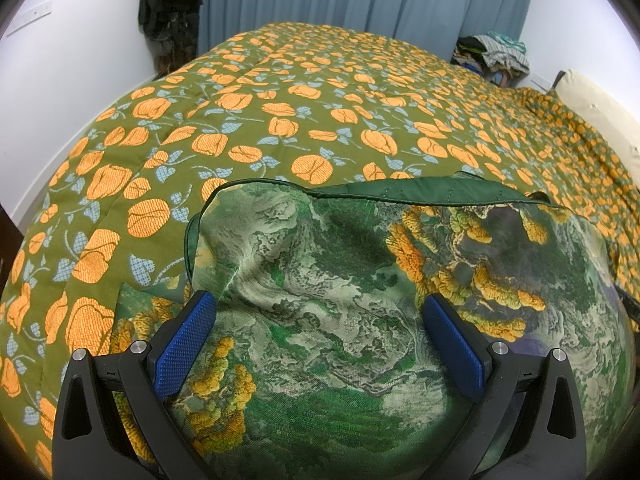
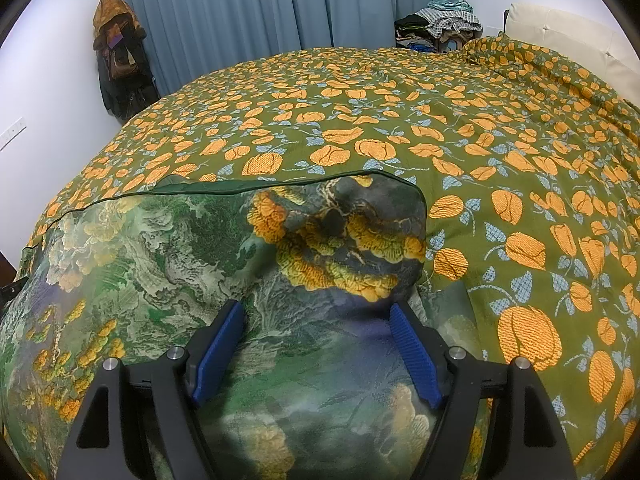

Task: Fold large clothes

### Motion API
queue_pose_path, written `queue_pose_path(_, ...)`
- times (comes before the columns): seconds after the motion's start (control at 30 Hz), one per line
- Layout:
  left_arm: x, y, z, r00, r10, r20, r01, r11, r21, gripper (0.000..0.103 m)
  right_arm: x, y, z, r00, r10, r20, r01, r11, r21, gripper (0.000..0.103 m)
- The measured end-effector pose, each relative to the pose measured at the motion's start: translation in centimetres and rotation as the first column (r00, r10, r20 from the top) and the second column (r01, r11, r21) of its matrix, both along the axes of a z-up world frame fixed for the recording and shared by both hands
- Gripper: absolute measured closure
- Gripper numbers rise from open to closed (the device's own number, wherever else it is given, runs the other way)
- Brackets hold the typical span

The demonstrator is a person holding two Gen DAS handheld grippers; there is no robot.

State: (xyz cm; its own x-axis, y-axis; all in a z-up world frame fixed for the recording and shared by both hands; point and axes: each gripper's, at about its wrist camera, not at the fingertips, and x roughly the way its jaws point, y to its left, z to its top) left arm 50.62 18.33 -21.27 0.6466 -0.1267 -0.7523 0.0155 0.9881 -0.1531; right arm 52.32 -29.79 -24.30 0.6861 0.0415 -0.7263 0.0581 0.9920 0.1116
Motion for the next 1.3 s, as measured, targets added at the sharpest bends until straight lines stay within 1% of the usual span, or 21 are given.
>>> queue_pose_path(0.3,0.0,0.0,0.0,1.0,0.0,0.0,0.0,1.0,-0.001,0.0,0.2,0.2,0.2,1.0,-0.001,-0.01,0.0,1.0,-0.004,0.026)
queue_pose_path(0.4,0.0,0.0,0.0,1.0,0.0,0.0,0.0,1.0,-0.001,0.0,0.1,0.5,1.7,1.0,0.003,-0.017,-0.004,0.999,-0.04,0.026)
queue_pose_path(0.53,-0.1,-0.1,0.0,1.0,0.003,0.005,-0.003,1.0,0.006,0.0,-2.4,0.2,5.0,0.999,0.019,0.037,-0.017,0.999,-0.046,0.026)
queue_pose_path(0.6,-0.4,0.0,0.0,1.0,0.009,0.018,-0.009,1.0,0.006,0.0,-4.6,-0.6,6.3,0.998,0.02,0.065,-0.017,0.999,-0.043,0.026)
queue_pose_path(0.7,-0.3,-0.2,-0.1,0.999,0.018,0.03,-0.018,1.0,0.008,0.0,-8.0,-2.1,6.7,0.997,-0.004,0.08,0.006,0.999,-0.034,0.026)
queue_pose_path(0.77,-0.1,-0.5,0.0,0.999,0.022,0.023,-0.023,1.0,0.015,0.0,-9.8,-3.3,6.2,0.996,-0.04,0.082,0.041,0.999,-0.008,0.026)
queue_pose_path(0.83,0.0,-0.7,0.1,1.0,0.022,0.009,-0.022,1.0,0.017,0.0,-11.7,-4.5,5.1,0.992,-0.099,0.081,0.096,0.995,0.042,0.026)
queue_pose_path(0.9,0.2,-0.6,0.5,0.999,0.033,-0.033,-0.033,0.999,0.004,0.0,-12.7,-5.3,4.0,0.988,-0.14,0.067,0.134,0.987,0.085,0.026)
queue_pose_path(0.93,0.3,-0.6,0.7,0.998,0.04,-0.053,-0.04,0.999,-0.008,0.0,-13.0,-5.7,3.1,0.987,-0.154,0.045,0.149,0.982,0.114,0.026)
queue_pose_path(1.03,0.7,-0.7,1.2,0.986,0.108,-0.125,-0.113,0.993,-0.031,0.0,-12.9,-6.7,1.9,0.986,-0.164,0.008,0.16,0.971,0.18,0.026)
queue_pose_path(1.07,0.9,-0.8,1.2,0.983,0.117,-0.142,-0.122,0.992,-0.028,0.0,-12.9,-6.9,1.9,0.987,-0.161,0.009,0.157,0.969,0.191,0.026)
queue_pose_path(1.13,1.4,-1.0,1.1,0.979,0.108,-0.172,-0.112,0.994,-0.01,0.0,-12.5,-7.0,1.9,0.989,-0.149,0.012,0.144,0.967,0.209,0.026)
queue_pose_path(1.2,1.4,-1.1,1.5,0.979,0.083,-0.185,-0.083,0.996,0.007,0.001,-12.4,-7.1,1.6,0.99,-0.142,0.005,0.137,0.962,0.238,0.026)
queue_pose_path(1.23,1.1,-1.2,2.3,0.98,0.078,-0.182,-0.074,0.997,0.026,0.001,-12.3,-7.3,1.4,0.991,-0.137,-0.004,0.133,0.955,0.266,0.026)
queue_pose_path(1.3,-0.2,-1.6,4.4,0.989,0.069,-0.132,-0.062,0.997,0.052,0.001,-12.5,-7.7,1.0,0.992,-0.127,-0.016,0.126,0.941,0.314,0.026)
